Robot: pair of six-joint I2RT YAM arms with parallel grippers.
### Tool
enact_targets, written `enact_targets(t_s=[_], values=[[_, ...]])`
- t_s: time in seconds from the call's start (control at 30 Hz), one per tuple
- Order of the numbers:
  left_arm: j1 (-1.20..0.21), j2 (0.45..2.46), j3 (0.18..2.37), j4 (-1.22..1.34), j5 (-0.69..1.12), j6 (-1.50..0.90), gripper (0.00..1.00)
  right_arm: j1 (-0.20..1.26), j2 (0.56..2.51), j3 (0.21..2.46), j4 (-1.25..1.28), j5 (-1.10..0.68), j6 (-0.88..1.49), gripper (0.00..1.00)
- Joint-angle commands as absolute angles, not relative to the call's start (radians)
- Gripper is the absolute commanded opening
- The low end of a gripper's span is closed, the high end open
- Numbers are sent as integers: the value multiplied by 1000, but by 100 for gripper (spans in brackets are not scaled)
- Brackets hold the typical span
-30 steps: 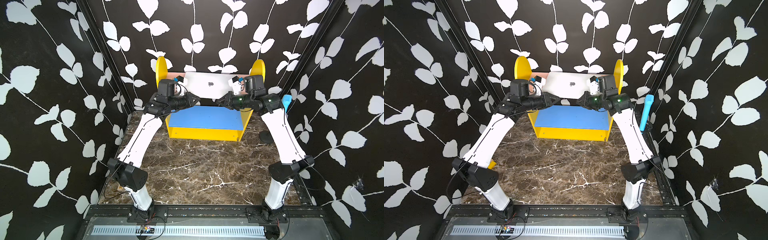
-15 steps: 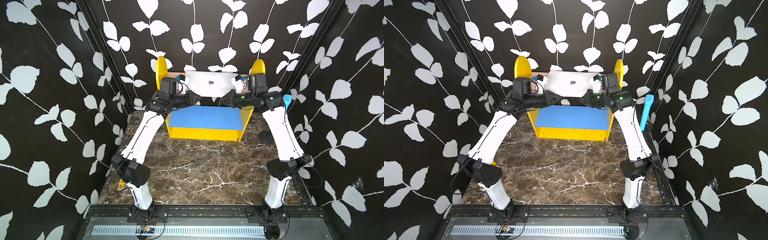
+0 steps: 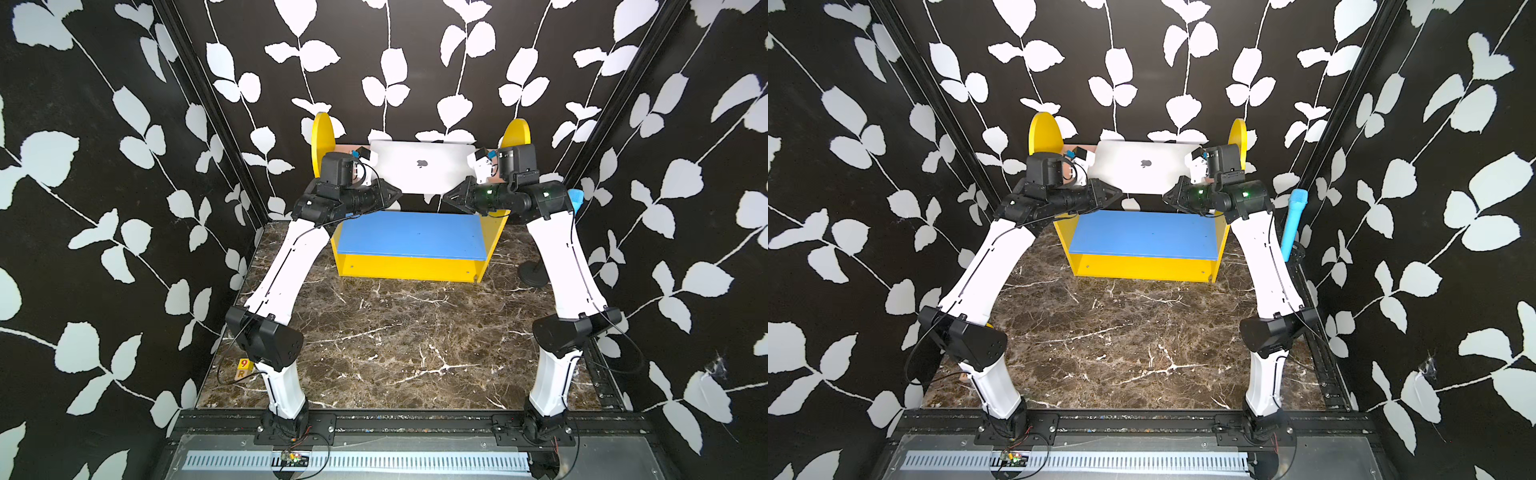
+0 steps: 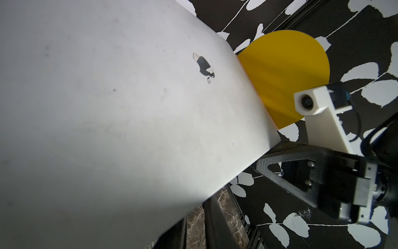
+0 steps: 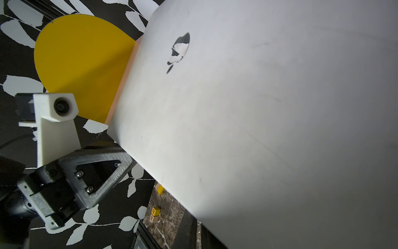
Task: Close the laptop lid and set it aside
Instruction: Place the laptop on the shelf.
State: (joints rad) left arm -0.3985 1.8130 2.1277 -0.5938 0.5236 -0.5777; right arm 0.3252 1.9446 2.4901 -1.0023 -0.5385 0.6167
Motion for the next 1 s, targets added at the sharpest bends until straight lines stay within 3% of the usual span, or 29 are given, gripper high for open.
enact_targets(t_s=[0.0, 0.97], values=[[-382, 1813, 2160, -585, 498, -564, 18, 309, 1959, 2519, -960, -518, 607, 10], [-344, 1852, 2227, -617, 493, -562, 18, 268, 1992, 2546, -940, -522, 626, 10]])
